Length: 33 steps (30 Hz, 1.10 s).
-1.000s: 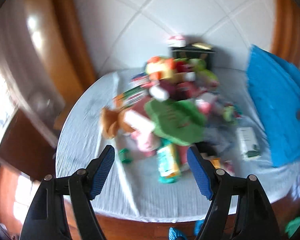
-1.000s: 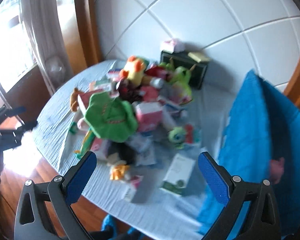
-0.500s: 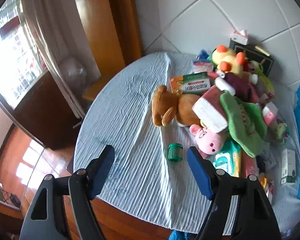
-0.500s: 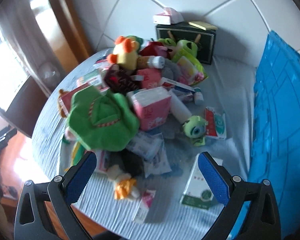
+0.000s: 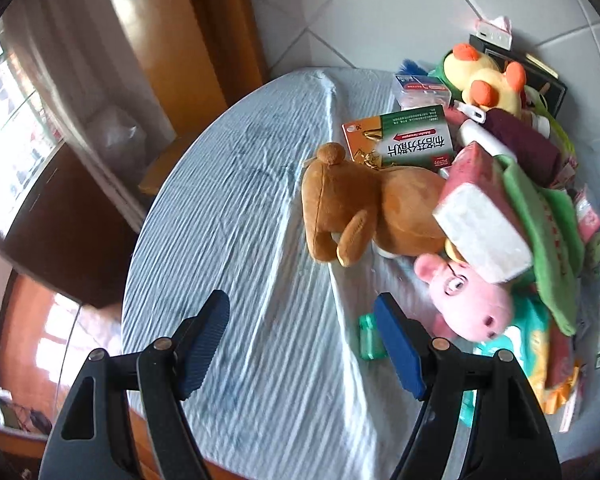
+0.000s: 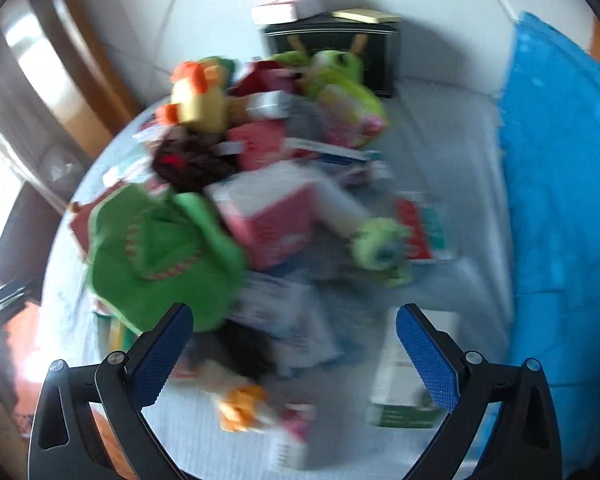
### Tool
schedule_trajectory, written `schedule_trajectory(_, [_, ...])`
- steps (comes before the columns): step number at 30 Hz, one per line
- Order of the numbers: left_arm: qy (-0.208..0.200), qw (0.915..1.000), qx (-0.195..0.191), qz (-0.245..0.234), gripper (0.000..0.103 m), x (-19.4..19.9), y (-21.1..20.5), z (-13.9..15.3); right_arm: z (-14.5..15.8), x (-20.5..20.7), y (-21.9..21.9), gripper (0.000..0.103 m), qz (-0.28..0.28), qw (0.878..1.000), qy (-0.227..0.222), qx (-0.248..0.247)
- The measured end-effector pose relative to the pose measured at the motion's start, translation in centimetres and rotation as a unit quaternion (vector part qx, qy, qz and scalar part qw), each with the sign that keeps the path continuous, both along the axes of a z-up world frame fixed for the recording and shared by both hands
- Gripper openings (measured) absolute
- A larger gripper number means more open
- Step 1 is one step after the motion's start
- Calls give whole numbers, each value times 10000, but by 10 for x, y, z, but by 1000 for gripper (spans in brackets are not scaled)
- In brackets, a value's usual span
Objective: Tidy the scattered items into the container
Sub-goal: 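Grasp the green plush with the right tool while the left tool grasps the pink tissue pack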
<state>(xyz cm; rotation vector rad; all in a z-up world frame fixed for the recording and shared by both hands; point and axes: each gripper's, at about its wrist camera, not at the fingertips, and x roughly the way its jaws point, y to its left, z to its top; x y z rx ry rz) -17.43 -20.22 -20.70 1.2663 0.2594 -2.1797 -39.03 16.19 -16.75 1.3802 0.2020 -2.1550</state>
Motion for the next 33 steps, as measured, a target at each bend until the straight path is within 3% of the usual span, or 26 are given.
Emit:
schedule_trajectory(7, [76, 9945, 71, -1038, 74, -26, -22, -12, -8, 45, -113, 103, -28, 9990, -104, -424])
schedule_trajectory(10, [12, 9909, 208, -1328, 74, -33, -29, -17, -18, 69, -146, 103, 49, 9992, -169, -351])
schedule_trajectory(15, [168, 9864, 338, -1602, 74, -47, -32, -10, -45, 78, -160, 97, -78, 9992, -3, 384])
schedule_trajectory(21, [326, 9857, 461, -1585, 74, -69, -24, 3, -62, 66, -176, 98, 272, 9991, -65, 311])
schedule_trajectory(24, [370, 9851, 478, -1611, 74, -80, -15, 9, -82, 58, -186, 99, 373, 9965, 74, 746])
schedule_trajectory(25, [405, 9843, 504, -1643, 74, -84, -11, 13, -86, 55, -184, 84, 293, 9952, 191, 918])
schedule_trajectory(26, [432, 9834, 519, -1686, 74, -88, -6, 15, -88, 48, -175, 42, 69, 9934, 328, 1099])
schedule_trajectory(27, [448, 9824, 516, -1739, 74, -92, -1, 17, -88, 42, -165, 24, -165, 9928, 345, 1134])
schedule_trajectory(30, [416, 9789, 474, -1945, 74, -113, 16, 20, -83, 19, -125, 20, -785, 9929, 193, 873])
schedule_trajectory(33, [250, 9746, 607, -2141, 74, -135, 31, 15, -75, 10, -102, 20, -986, 9917, 255, 787])
